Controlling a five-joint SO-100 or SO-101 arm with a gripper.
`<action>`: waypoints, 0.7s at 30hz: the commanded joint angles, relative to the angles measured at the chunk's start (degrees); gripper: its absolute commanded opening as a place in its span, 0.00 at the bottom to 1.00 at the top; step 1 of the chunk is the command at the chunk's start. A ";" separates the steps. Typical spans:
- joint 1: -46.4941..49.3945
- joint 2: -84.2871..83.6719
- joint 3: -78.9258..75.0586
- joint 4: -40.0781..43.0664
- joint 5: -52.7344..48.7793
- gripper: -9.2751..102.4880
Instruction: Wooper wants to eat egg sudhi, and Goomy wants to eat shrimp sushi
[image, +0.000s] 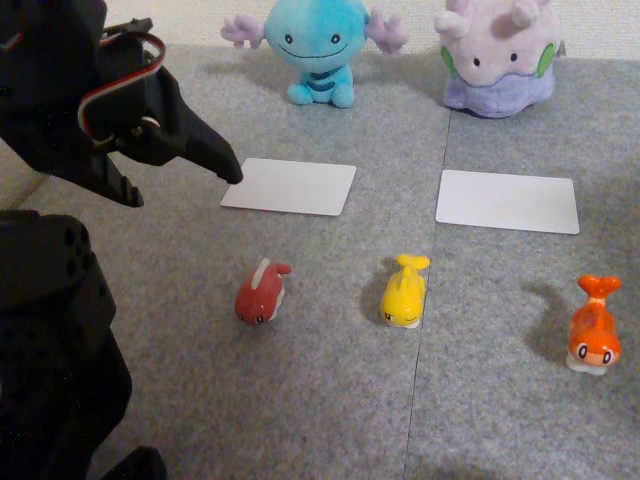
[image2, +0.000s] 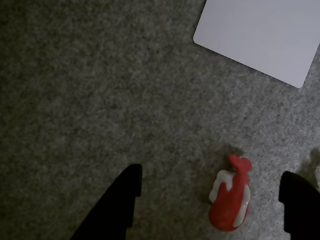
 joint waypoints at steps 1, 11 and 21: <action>0.62 4.83 2.37 -8.00 5.36 0.37; 0.53 4.83 2.37 -8.44 5.36 0.37; 5.19 4.04 1.41 -8.17 4.39 0.37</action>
